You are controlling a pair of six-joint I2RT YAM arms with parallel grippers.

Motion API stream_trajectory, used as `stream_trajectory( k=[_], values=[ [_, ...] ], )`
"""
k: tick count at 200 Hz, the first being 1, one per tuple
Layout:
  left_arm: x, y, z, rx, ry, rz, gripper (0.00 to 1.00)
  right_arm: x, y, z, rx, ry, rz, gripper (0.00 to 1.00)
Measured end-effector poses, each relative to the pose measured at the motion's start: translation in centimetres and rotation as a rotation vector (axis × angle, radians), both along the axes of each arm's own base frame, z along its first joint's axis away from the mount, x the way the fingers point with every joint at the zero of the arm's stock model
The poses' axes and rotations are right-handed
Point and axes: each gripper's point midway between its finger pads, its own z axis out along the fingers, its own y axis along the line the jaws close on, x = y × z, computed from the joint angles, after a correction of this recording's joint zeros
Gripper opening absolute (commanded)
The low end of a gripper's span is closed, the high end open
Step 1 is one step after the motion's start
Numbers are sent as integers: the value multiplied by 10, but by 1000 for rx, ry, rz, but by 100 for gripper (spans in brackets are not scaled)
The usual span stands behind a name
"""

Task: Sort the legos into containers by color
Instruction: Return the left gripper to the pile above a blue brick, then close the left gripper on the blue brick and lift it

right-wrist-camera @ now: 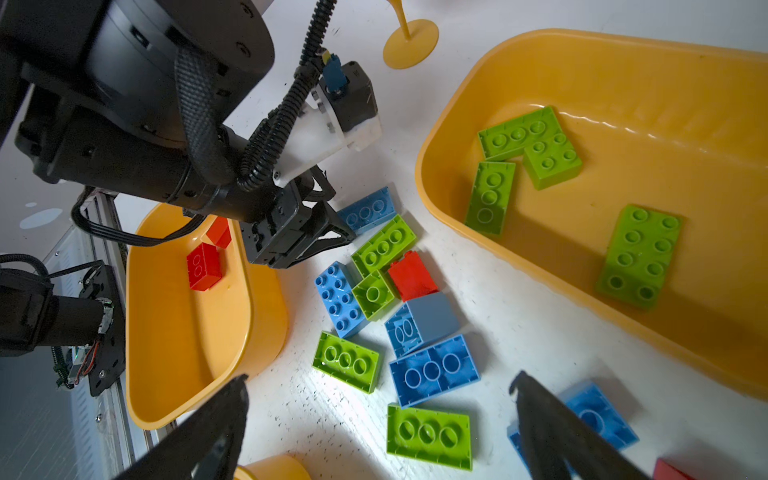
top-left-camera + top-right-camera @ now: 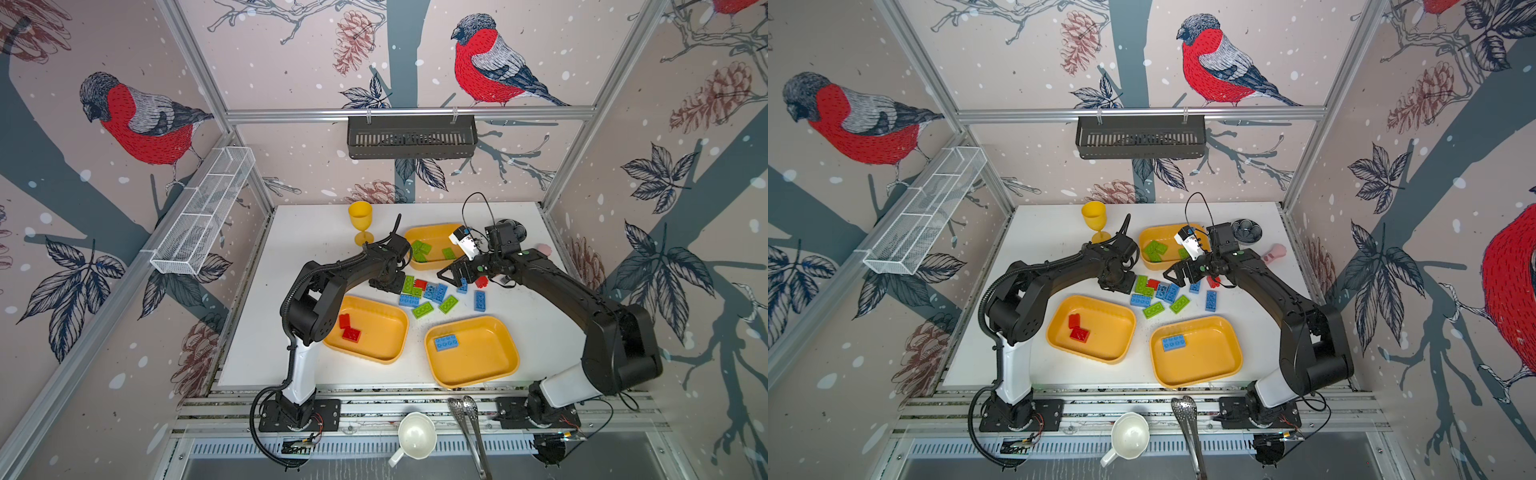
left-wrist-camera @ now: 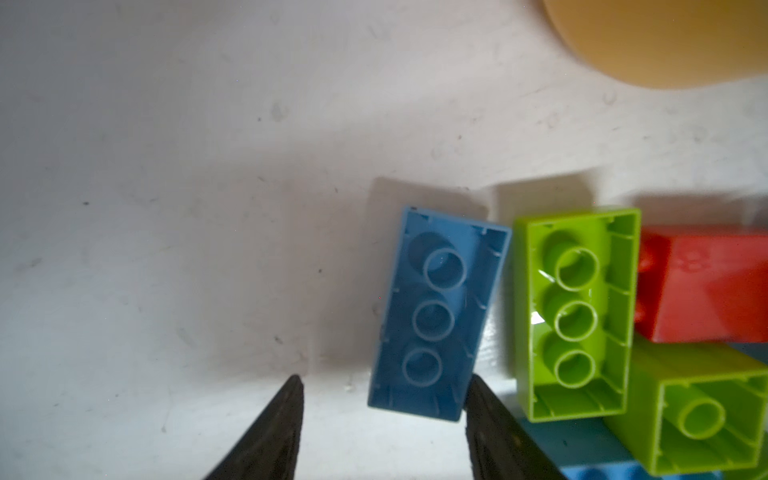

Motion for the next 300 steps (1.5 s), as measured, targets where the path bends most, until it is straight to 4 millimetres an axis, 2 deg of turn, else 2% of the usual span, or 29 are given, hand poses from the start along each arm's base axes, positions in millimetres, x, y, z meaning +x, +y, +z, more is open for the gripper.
stream_trajectory(
  k=[75, 110, 136, 178, 208, 226, 261, 277, 300],
  values=[
    [13, -6, 1, -16, -17, 3, 60, 2, -1, -2, -8, -4, 7, 100],
    [17, -12, -4, -26, -12, -17, 53, 2, -2, -2, -8, -5, 5, 99],
    [21, -13, -4, -29, -19, -20, 44, 3, -3, -2, -8, -4, 1, 99],
    [23, -12, -6, -29, -19, -16, 36, 3, -5, -3, -9, -1, -2, 100],
    [26, -7, -4, -35, -17, -5, 35, 4, -7, -3, -8, -3, -7, 99],
    [27, -5, 7, -47, -28, 1, 35, 4, -7, -2, -7, -5, -9, 99],
    [22, -15, 49, -135, -66, -28, 34, 2, -9, 2, 4, -6, -5, 99],
    [7, -28, 69, -187, -76, -79, 34, -2, -10, 4, 8, 5, -2, 99],
    [-21, -45, 87, -251, -58, -146, 33, -10, -14, 5, 8, 17, -5, 99]
  ],
)
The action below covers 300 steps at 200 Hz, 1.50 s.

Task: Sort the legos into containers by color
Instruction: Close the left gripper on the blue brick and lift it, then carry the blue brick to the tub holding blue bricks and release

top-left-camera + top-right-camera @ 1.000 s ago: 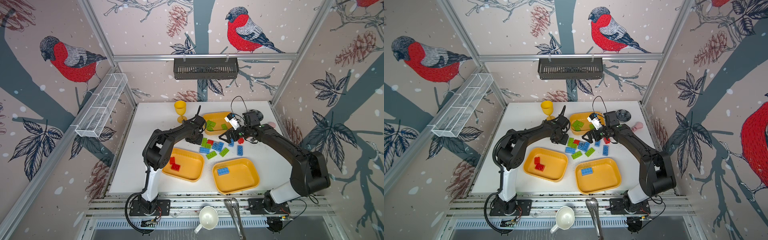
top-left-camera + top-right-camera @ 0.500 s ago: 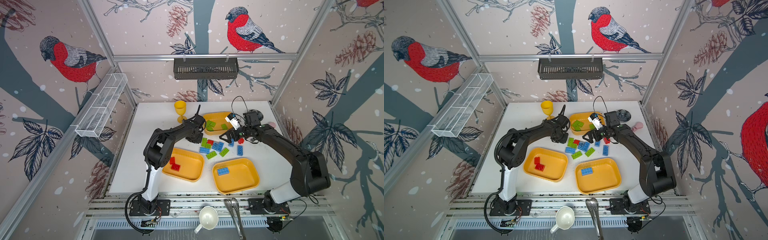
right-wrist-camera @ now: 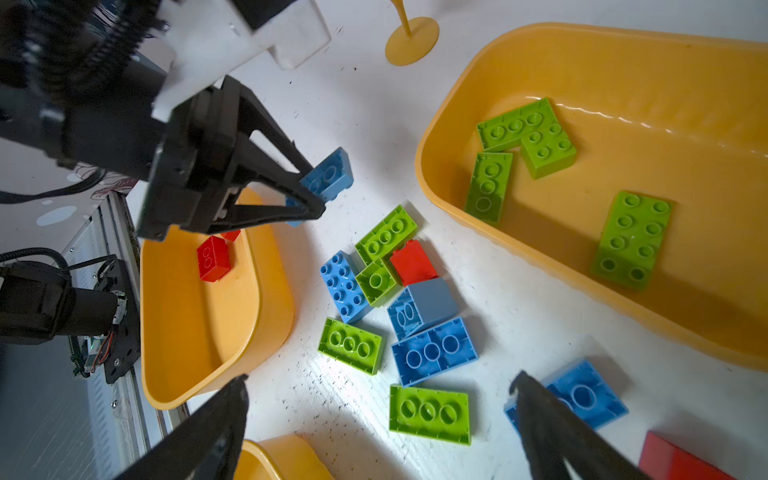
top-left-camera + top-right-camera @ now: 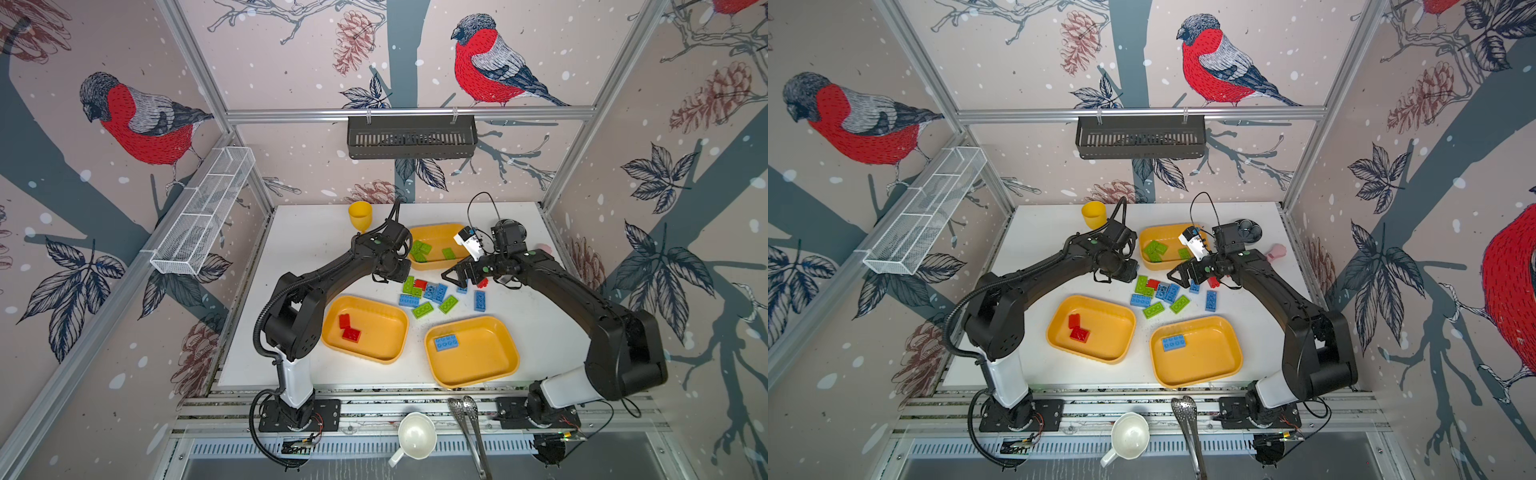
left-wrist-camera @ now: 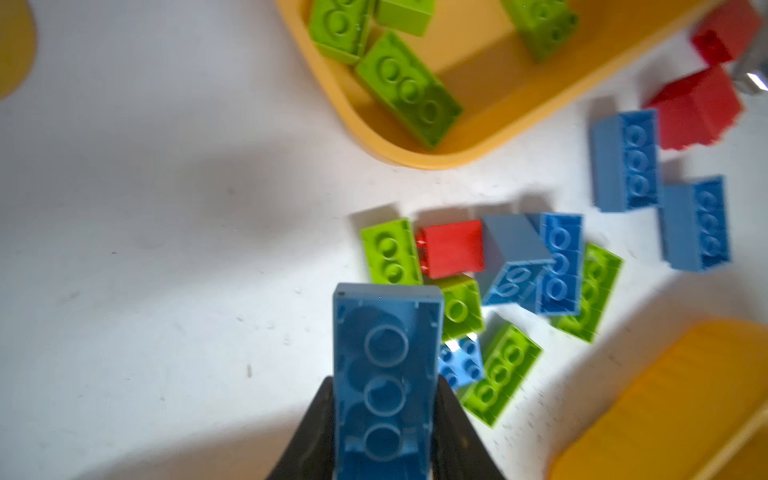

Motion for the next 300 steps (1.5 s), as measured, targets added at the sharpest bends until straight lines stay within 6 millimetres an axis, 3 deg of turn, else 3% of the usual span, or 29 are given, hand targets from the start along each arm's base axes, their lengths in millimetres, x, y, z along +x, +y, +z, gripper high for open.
stream_trajectory(
  k=[65, 142, 189, 215, 256, 300],
  values=[
    [-100, -57, 18, -105, 64, -284, 32, -3, -24, 5, 1, -2, -64, 99],
    [-176, -97, 3, -148, 111, -499, 31, -7, -35, 2, -11, 18, -95, 99],
    [-196, -111, -11, -172, 111, -613, 31, -9, -41, -4, -23, 37, -110, 100],
    [-202, -111, -14, -179, 110, -668, 36, -10, -46, -6, -31, 35, -119, 99],
    [-202, -111, -14, -172, 90, -712, 60, -10, -48, -10, -38, 35, -118, 99],
    [-180, -105, 3, -184, 55, -691, 64, -8, -49, -12, -41, 38, -122, 99]
  ],
)
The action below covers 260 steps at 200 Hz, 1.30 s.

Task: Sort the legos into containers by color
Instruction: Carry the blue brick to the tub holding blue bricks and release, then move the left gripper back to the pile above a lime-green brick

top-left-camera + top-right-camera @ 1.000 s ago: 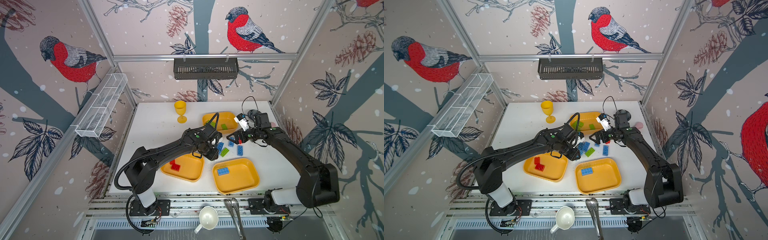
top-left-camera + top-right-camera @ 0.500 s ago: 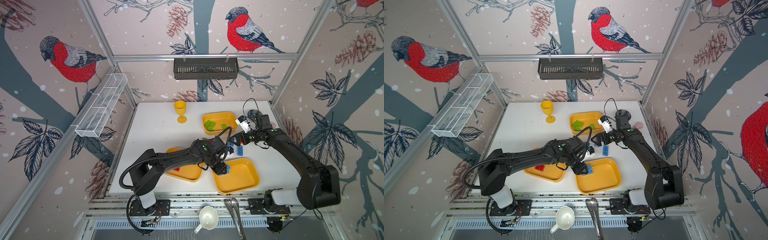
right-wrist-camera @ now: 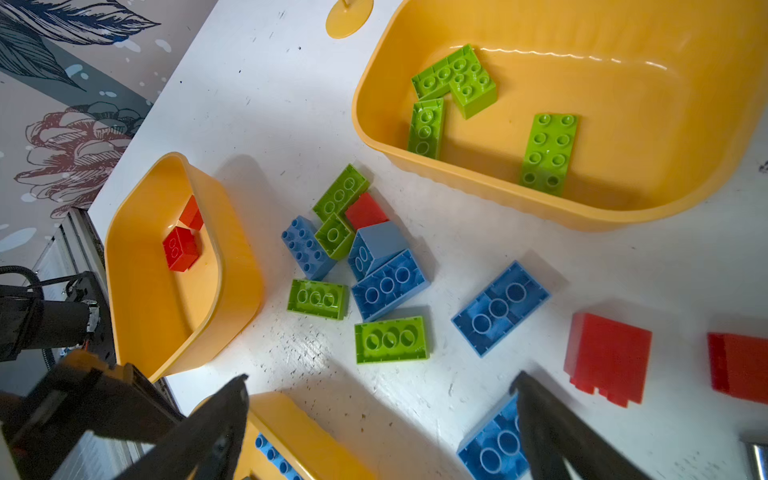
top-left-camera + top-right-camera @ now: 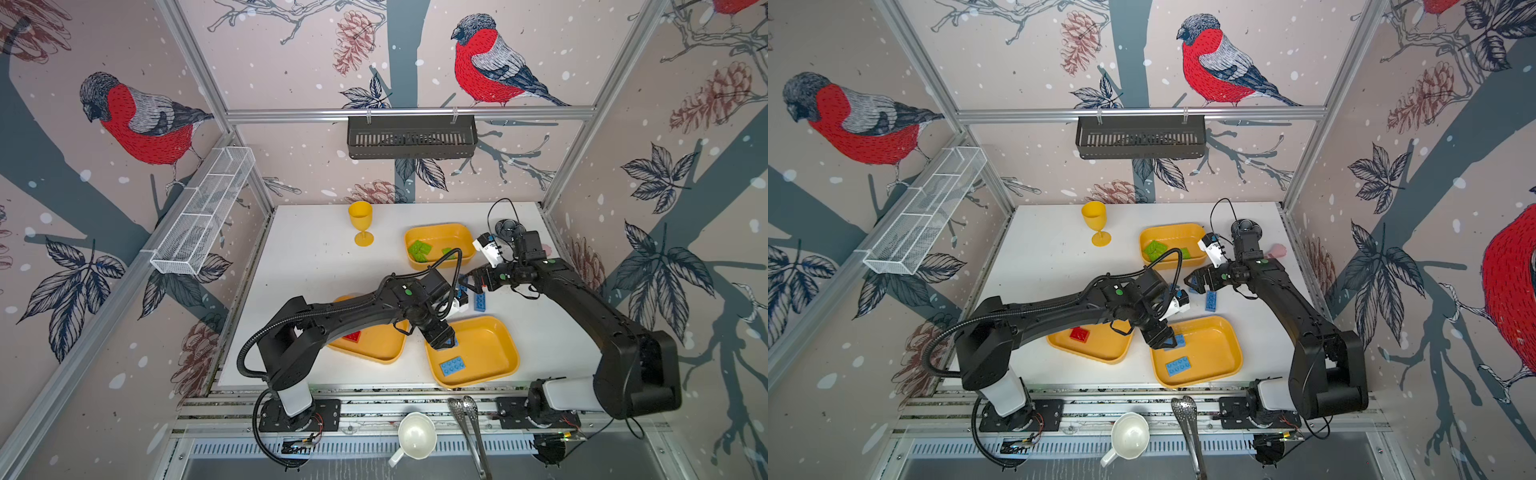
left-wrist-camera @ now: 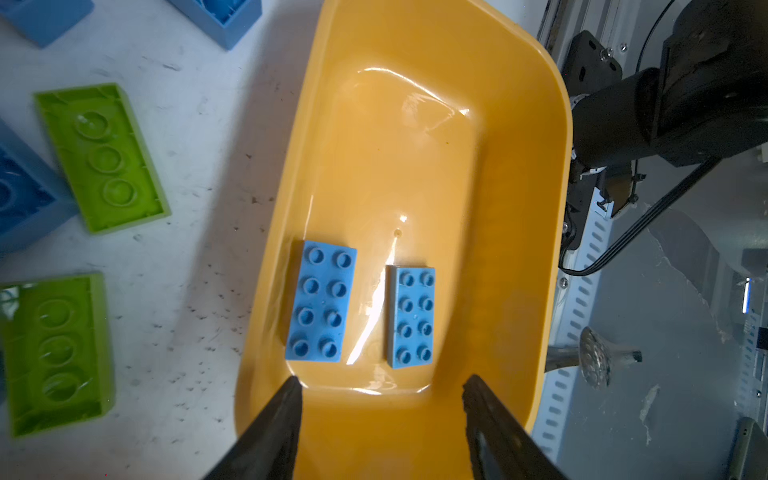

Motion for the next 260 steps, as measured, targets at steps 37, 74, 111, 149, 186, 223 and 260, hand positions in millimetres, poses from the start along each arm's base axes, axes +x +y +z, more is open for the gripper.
stream_trajectory(
  k=[37, 74, 111, 149, 186, 223, 260],
  values=[
    [45, 20, 16, 8, -54, 110, 67, 9, 1, 5, 6, -18, -3, 99],
    [96, 51, 7, 88, -113, 254, 69, 15, 4, 10, 11, -34, 3, 100],
    [114, 78, -18, 182, -166, 283, 69, 16, 9, 9, 16, -30, 16, 99],
    [146, 99, -38, 243, -199, 349, 69, 16, 15, 4, 17, -20, 35, 99],
    [177, 96, -46, 234, -195, 443, 67, 17, 19, 2, 22, -21, 44, 99],
    [195, 99, -63, 255, -172, 525, 64, 17, 20, 1, 23, -25, 47, 100],
    [201, 98, -73, 263, -161, 549, 63, 16, 20, -1, 23, -22, 47, 99]
  ],
)
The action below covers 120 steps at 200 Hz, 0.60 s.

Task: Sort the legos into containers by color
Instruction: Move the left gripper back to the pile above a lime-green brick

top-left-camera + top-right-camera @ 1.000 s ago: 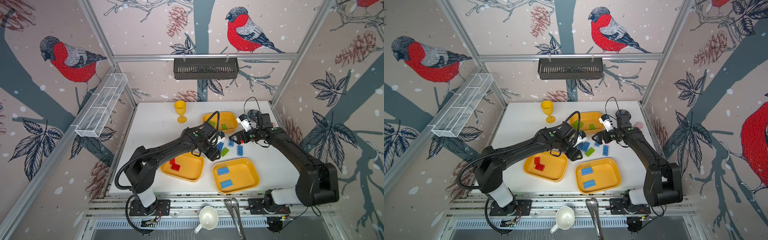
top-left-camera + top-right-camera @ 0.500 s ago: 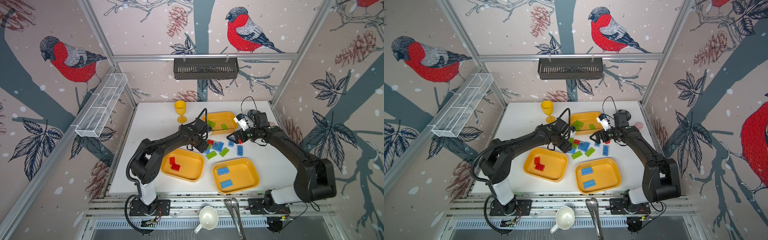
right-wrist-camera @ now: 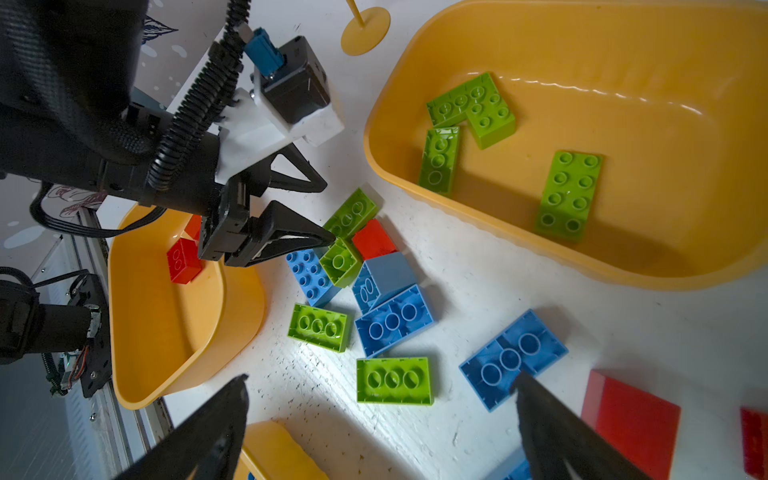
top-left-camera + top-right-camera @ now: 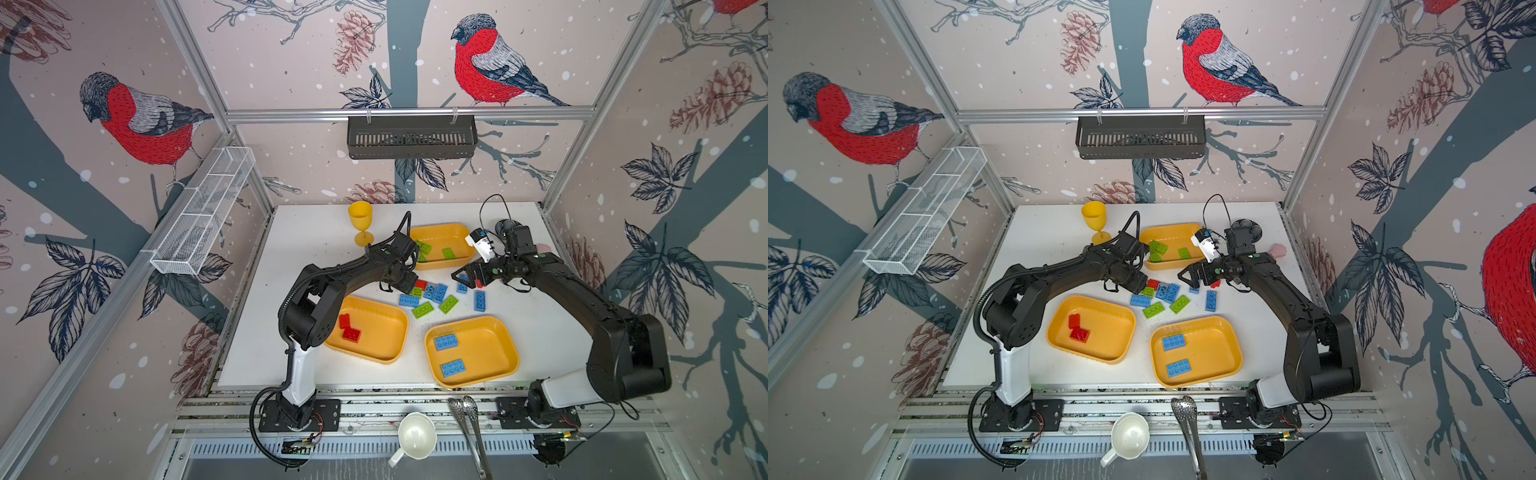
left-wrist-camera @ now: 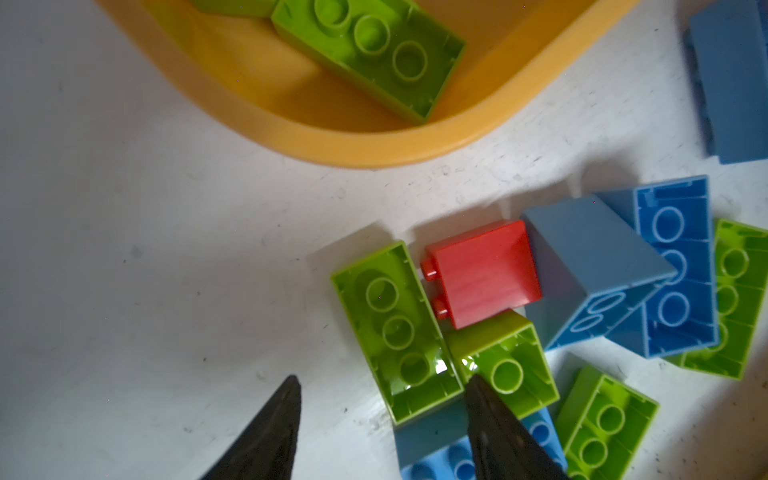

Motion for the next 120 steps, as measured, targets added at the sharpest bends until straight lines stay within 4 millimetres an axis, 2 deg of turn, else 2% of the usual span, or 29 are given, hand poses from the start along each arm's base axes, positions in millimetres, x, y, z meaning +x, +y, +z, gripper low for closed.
stream_trajectory(
  k=[76, 120],
  values=[
    [6, 13, -11, 59, -14, 25, 61, -1, 0, -3, -1, 5, -1, 99],
    [14, 33, -10, 117, -44, 49, 61, -2, 0, -3, 0, 5, -3, 99]
  ],
)
